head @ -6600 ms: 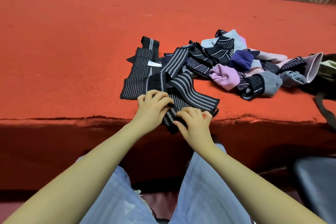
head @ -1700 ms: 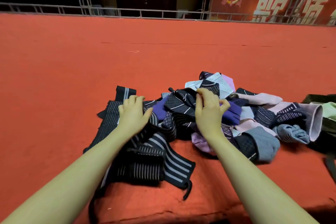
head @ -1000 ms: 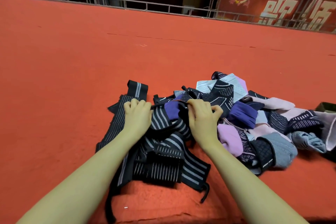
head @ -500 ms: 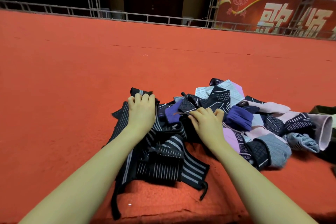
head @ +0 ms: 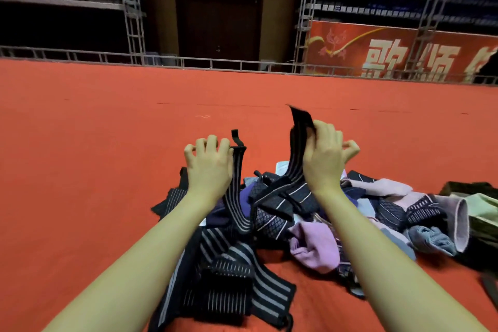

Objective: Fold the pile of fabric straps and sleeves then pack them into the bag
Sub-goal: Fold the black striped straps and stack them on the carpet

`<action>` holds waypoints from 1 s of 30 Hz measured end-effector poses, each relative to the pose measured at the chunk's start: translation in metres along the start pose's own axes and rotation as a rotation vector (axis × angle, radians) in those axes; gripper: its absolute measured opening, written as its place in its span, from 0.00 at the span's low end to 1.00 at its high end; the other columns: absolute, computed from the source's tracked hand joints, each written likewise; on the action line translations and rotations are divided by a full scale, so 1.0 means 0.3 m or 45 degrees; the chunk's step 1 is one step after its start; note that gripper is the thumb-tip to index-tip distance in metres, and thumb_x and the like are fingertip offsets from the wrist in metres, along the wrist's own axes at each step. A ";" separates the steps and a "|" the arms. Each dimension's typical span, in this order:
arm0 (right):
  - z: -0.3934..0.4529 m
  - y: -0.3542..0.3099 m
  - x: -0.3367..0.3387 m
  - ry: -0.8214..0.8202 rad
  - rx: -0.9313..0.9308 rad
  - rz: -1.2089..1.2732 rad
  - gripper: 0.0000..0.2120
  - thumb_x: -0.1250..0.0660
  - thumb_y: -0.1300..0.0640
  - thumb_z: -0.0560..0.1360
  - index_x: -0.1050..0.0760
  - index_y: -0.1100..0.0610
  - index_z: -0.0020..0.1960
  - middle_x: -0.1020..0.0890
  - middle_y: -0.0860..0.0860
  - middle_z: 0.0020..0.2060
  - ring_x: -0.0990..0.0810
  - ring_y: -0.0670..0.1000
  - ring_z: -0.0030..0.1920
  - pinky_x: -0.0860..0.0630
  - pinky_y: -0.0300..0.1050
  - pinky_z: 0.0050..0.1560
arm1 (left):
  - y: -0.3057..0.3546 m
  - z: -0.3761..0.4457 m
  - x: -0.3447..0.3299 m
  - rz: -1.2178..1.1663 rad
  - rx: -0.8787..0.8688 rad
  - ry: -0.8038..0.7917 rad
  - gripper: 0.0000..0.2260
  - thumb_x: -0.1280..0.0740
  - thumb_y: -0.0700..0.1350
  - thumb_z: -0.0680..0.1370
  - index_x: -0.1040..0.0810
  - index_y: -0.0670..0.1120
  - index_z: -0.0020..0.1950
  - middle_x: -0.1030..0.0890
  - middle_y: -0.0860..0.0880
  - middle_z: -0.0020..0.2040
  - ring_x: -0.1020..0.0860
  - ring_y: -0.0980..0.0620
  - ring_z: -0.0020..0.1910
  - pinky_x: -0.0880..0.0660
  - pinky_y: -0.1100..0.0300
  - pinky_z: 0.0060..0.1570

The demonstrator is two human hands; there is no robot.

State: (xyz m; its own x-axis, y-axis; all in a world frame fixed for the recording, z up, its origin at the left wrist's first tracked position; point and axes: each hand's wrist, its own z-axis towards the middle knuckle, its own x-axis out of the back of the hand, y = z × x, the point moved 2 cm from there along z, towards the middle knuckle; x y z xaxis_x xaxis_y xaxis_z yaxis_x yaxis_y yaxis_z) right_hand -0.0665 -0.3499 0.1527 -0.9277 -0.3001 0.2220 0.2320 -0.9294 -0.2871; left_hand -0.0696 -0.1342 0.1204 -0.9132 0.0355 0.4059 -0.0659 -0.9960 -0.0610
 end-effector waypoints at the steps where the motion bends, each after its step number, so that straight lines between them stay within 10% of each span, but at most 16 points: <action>1: 0.026 0.009 -0.003 0.012 -0.006 -0.005 0.12 0.42 0.59 0.74 0.23 0.55 0.53 0.22 0.51 0.40 0.31 0.52 0.42 0.45 0.48 0.46 | 0.012 0.018 -0.010 -0.023 0.019 0.013 0.10 0.43 0.46 0.76 0.26 0.43 0.44 0.25 0.44 0.41 0.27 0.42 0.41 0.40 0.50 0.45; 8: 0.098 0.062 -0.018 0.068 0.058 -0.069 0.13 0.44 0.60 0.73 0.24 0.54 0.52 0.23 0.52 0.40 0.34 0.51 0.43 0.45 0.48 0.46 | 0.062 0.054 -0.041 -0.188 0.390 -0.160 0.10 0.40 0.46 0.75 0.26 0.40 0.42 0.25 0.40 0.43 0.26 0.40 0.42 0.30 0.45 0.45; 11: 0.012 0.063 -0.058 -0.003 0.146 -0.099 0.13 0.44 0.60 0.72 0.23 0.54 0.51 0.23 0.51 0.38 0.34 0.51 0.42 0.45 0.48 0.45 | 0.013 -0.097 -0.093 -0.085 0.342 -0.474 0.07 0.27 0.40 0.69 0.24 0.38 0.38 0.24 0.39 0.43 0.26 0.37 0.44 0.31 0.44 0.46; 17: -0.198 -0.020 -0.133 -0.198 0.259 -0.041 0.11 0.43 0.55 0.75 0.23 0.53 0.51 0.23 0.49 0.38 0.33 0.51 0.42 0.44 0.48 0.46 | -0.107 -0.310 -0.105 0.035 0.339 -1.057 0.10 0.33 0.46 0.75 0.20 0.40 0.50 0.24 0.42 0.55 0.31 0.38 0.58 0.37 0.44 0.57; 20: -0.251 -0.108 -0.164 -0.248 0.359 0.012 0.09 0.40 0.52 0.75 0.23 0.53 0.47 0.22 0.48 0.38 0.30 0.51 0.43 0.43 0.49 0.47 | -0.157 -0.318 -0.106 -0.125 0.335 -0.872 0.11 0.25 0.45 0.69 0.19 0.39 0.45 0.21 0.41 0.46 0.25 0.37 0.48 0.32 0.43 0.49; 24: -0.307 -0.210 -0.208 -0.304 0.548 0.034 0.09 0.39 0.50 0.75 0.22 0.52 0.42 0.23 0.46 0.37 0.26 0.52 0.42 0.44 0.49 0.48 | -0.169 -0.247 -0.078 -0.483 0.352 -0.639 0.16 0.42 0.51 0.81 0.26 0.48 0.66 0.24 0.51 0.55 0.32 0.45 0.60 0.46 0.53 0.54; 30: -0.344 -0.249 -0.216 -0.264 0.697 0.096 0.06 0.35 0.52 0.74 0.22 0.52 0.42 0.22 0.45 0.37 0.28 0.50 0.43 0.43 0.50 0.48 | -0.156 -0.219 -0.076 -0.532 0.124 -0.498 0.26 0.32 0.47 0.76 0.36 0.57 0.72 0.26 0.49 0.58 0.33 0.48 0.56 0.43 0.53 0.53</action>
State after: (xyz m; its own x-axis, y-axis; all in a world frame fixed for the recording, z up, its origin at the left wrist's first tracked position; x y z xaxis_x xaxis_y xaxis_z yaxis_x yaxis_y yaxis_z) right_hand -0.0538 -0.2388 0.0637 -0.8390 -0.3538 0.4134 0.4632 -0.8630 0.2015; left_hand -0.0719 -0.0829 0.0542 -0.6000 0.4125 0.6855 -0.3344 -0.9077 0.2534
